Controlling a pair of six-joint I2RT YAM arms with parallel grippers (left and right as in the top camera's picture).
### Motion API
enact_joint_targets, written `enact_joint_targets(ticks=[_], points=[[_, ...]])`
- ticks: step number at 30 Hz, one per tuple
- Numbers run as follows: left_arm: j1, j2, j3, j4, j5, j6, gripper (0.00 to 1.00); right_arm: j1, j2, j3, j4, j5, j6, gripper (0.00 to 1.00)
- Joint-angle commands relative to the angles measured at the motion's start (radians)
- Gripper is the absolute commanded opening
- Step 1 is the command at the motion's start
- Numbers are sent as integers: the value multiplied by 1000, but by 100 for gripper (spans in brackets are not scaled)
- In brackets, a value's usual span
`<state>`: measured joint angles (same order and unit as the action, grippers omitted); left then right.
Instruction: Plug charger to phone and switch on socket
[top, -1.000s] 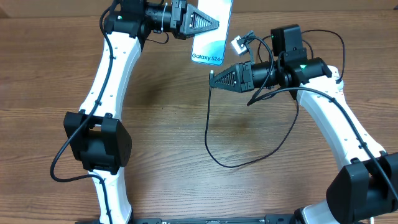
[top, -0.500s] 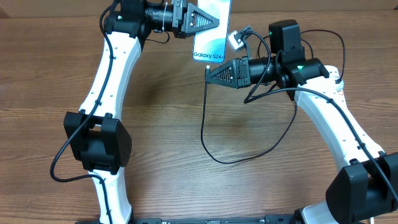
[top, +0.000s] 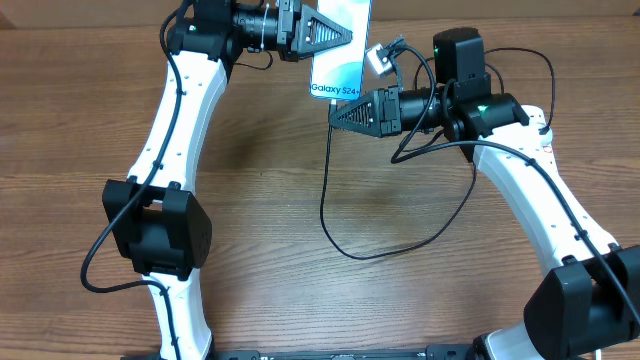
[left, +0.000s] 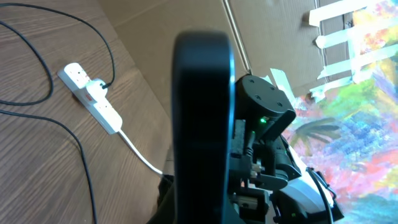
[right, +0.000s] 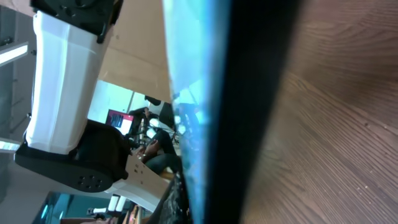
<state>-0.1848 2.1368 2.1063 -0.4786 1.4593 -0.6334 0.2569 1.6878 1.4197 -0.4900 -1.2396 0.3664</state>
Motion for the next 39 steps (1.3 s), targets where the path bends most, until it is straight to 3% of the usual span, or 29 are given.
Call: enact_joint_targets(ticks=[1, 39], points=[[-6, -12, 18, 4, 53, 1, 4, 6, -31, 22, -7, 12, 5, 4], [-5, -12, 18, 5, 42, 6, 4, 24, -31, 22, -12, 14, 0, 4]])
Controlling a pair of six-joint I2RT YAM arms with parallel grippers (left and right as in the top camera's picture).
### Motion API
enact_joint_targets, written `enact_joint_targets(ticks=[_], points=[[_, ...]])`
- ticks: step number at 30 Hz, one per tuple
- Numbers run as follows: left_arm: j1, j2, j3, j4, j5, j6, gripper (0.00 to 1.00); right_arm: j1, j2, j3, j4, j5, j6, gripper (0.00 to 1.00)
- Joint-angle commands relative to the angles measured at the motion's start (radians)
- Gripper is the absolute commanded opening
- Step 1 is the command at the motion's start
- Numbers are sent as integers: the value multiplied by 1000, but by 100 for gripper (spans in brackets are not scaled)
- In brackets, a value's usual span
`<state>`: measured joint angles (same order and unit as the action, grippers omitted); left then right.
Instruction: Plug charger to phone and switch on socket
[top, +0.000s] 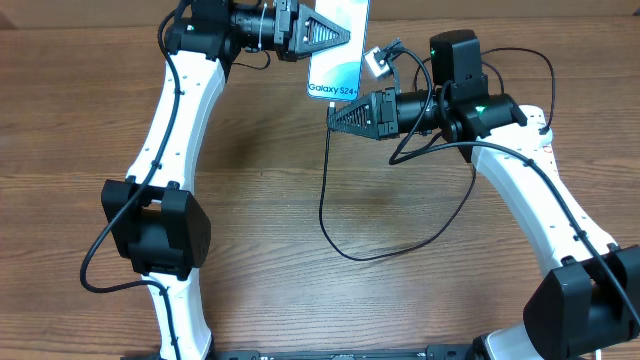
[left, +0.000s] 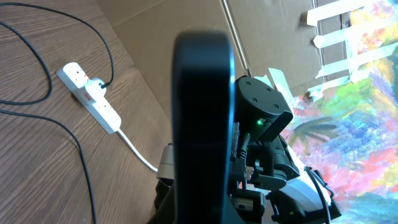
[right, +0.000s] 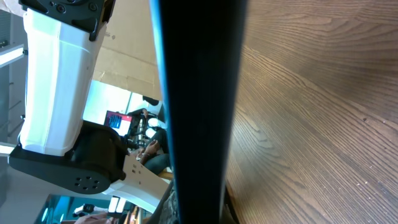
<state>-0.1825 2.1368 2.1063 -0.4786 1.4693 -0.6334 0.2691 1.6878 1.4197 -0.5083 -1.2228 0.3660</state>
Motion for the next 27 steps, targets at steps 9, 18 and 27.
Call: enact_joint_targets(ticks=[9, 18, 27], points=[[-8, -12, 18, 5, 31, 10, 4, 12, -31, 23, 18, -14, 5, 4], [-8, -12, 18, 5, 32, 10, 4, 12, -31, 23, 49, -13, 34, 4], [-8, -12, 18, 5, 33, 9, 4, 12, -31, 23, 60, -11, 35, 4]])
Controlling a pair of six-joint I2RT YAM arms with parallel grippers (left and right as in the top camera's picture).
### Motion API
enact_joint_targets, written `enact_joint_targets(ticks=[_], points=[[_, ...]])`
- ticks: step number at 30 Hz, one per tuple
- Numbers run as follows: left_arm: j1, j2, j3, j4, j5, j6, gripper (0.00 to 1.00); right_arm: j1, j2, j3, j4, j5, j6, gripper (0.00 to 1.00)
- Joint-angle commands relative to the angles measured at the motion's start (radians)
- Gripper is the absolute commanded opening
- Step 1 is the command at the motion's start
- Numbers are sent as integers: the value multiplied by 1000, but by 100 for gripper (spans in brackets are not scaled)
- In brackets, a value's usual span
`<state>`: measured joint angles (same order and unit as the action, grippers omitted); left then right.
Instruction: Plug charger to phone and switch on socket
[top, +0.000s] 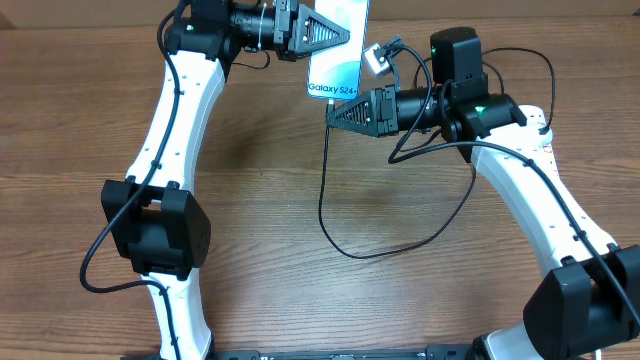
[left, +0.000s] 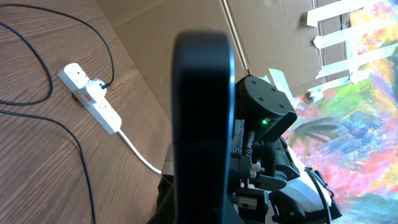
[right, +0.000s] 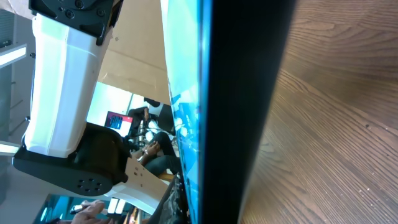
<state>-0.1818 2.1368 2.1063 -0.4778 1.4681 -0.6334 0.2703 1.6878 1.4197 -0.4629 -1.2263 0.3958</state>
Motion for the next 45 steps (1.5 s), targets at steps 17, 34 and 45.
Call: enact_joint_targets(ticks=[17, 34, 45], points=[[-8, -12, 18, 4, 67, 8, 4, 9, -31, 23, 40, -2, 5, 4], [-8, -12, 18, 3, 105, -4, 4, 9, -31, 23, 54, 25, 32, 4], [-9, -12, 18, 3, 112, -10, 4, 9, -31, 22, 63, 51, 76, 4]])
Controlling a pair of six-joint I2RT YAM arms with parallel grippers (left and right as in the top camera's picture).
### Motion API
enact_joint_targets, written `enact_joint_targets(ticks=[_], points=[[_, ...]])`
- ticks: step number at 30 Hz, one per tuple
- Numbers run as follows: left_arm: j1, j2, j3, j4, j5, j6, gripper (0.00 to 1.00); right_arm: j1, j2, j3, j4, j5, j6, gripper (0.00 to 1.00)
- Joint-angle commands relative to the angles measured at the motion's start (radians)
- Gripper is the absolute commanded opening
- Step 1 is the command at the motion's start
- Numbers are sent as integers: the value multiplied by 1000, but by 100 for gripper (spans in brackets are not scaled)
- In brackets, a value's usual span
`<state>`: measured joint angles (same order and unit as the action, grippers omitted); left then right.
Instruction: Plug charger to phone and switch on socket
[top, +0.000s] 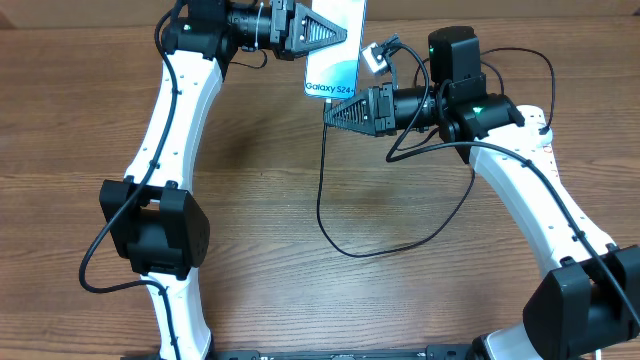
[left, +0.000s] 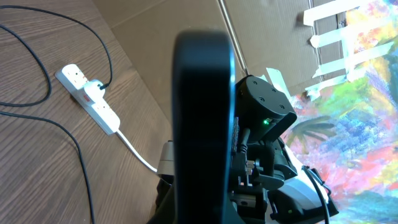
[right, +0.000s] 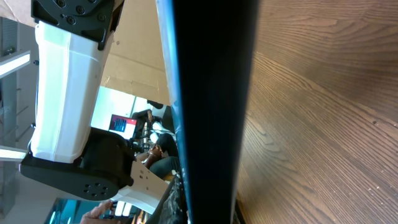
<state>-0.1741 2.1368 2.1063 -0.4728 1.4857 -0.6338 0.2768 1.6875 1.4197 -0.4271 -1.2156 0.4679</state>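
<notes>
The phone (top: 335, 62), screen up and reading Galaxy S24+, is held above the far table edge with my left gripper (top: 345, 35) shut on it. It fills the left wrist view as a dark slab (left: 202, 118). My right gripper (top: 329, 112) sits at the phone's lower edge, shut on the charger plug, whose black cable (top: 338, 243) hangs down from its tips. The plug itself is hidden. In the right wrist view the phone (right: 211, 93) stands edge-on right before the jaws. The white socket strip (top: 375, 58) lies behind the right arm.
The cable loops over the wooden table (top: 260, 250) between the arms and runs back to the socket strip (left: 90, 98), where a plug sits in it. A cardboard wall (left: 168, 37) stands along the table's far edge.
Both grippers and the phone have shifted slightly left. In the right wrist view the phone has turned from showing its lit screen to edge-on.
At every earlier moment my left gripper held the phone aloft and my right gripper held the plug at its lower edge. The phone's angle before the right wrist camera changed from moment to moment. Both grips hold now.
</notes>
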Motion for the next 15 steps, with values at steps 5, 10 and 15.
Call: enact_joint_targets(ticks=[5, 10, 15], points=[[-16, -12, 18, -2, 94, -26, 4, 3, -31, 23, 40, 36, -11, 4], [-16, -12, 18, -2, 94, -40, 4, 3, -31, 22, 47, 36, -31, 4], [-16, -12, 18, -2, 94, -49, 4, 3, -31, 22, 53, 36, -30, 4]])
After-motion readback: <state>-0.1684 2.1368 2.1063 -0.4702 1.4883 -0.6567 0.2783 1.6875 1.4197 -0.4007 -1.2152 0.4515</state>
